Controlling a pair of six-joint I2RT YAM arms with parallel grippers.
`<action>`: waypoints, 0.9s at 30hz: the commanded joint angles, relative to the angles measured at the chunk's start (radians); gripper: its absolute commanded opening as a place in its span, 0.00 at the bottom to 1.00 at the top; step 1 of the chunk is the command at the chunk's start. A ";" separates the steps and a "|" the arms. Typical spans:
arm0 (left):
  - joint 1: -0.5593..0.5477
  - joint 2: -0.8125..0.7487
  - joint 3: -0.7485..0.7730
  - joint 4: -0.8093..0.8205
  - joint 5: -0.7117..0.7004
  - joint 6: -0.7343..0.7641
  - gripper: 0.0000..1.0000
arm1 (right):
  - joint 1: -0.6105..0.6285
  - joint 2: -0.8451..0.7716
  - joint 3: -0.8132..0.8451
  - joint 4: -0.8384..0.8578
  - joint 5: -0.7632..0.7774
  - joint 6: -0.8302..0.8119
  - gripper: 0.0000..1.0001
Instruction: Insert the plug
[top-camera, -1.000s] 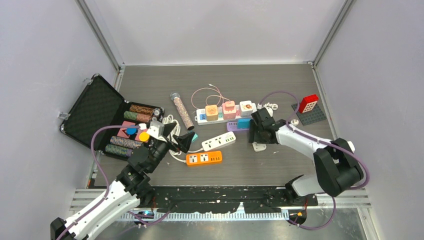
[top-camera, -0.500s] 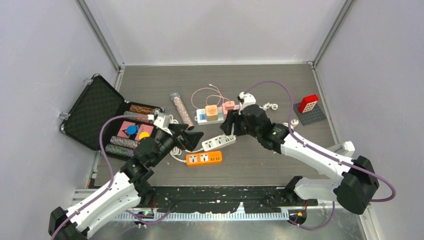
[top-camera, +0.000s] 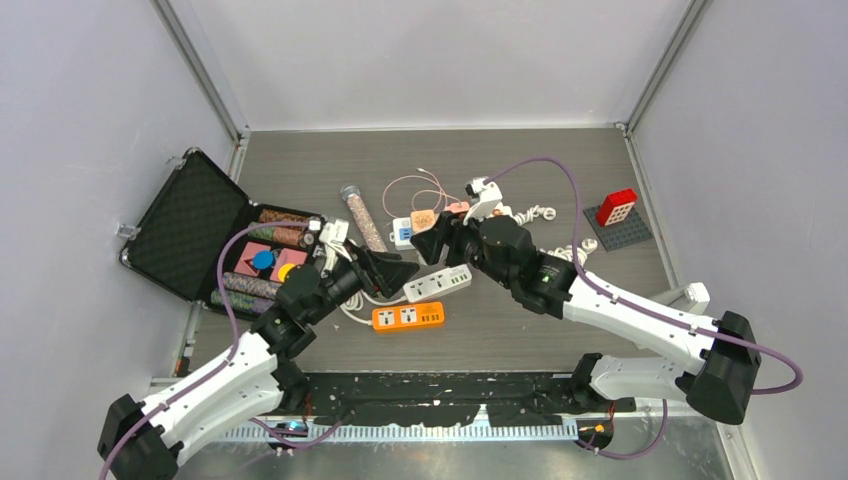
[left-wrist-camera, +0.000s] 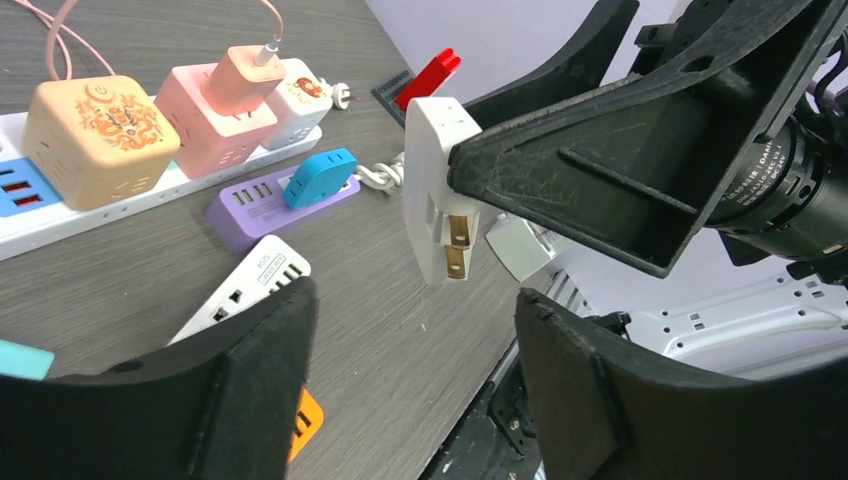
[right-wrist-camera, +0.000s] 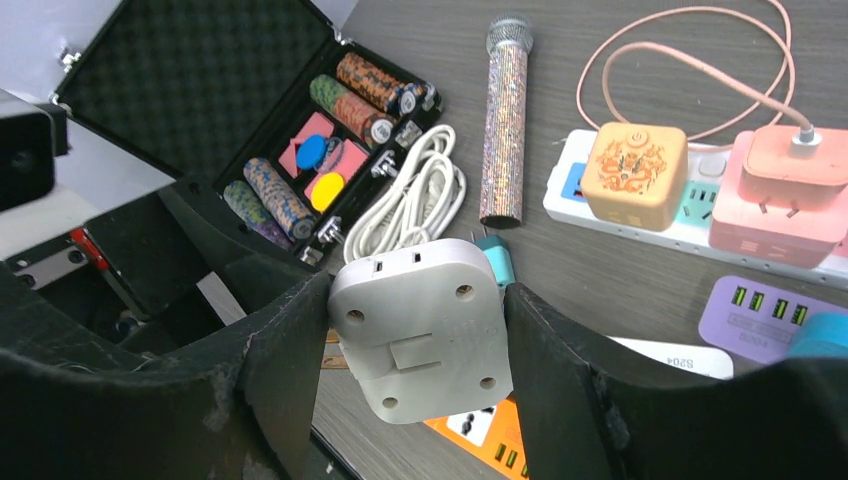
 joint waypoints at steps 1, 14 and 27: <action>0.000 0.012 0.046 0.075 0.013 -0.058 0.67 | 0.016 -0.010 0.026 0.123 0.043 0.017 0.56; 0.000 -0.003 0.049 0.069 -0.057 -0.073 0.63 | 0.044 0.039 0.059 0.130 -0.005 0.025 0.59; 0.000 0.036 0.056 0.073 -0.082 -0.077 0.43 | 0.054 0.062 0.095 0.092 -0.037 0.074 0.61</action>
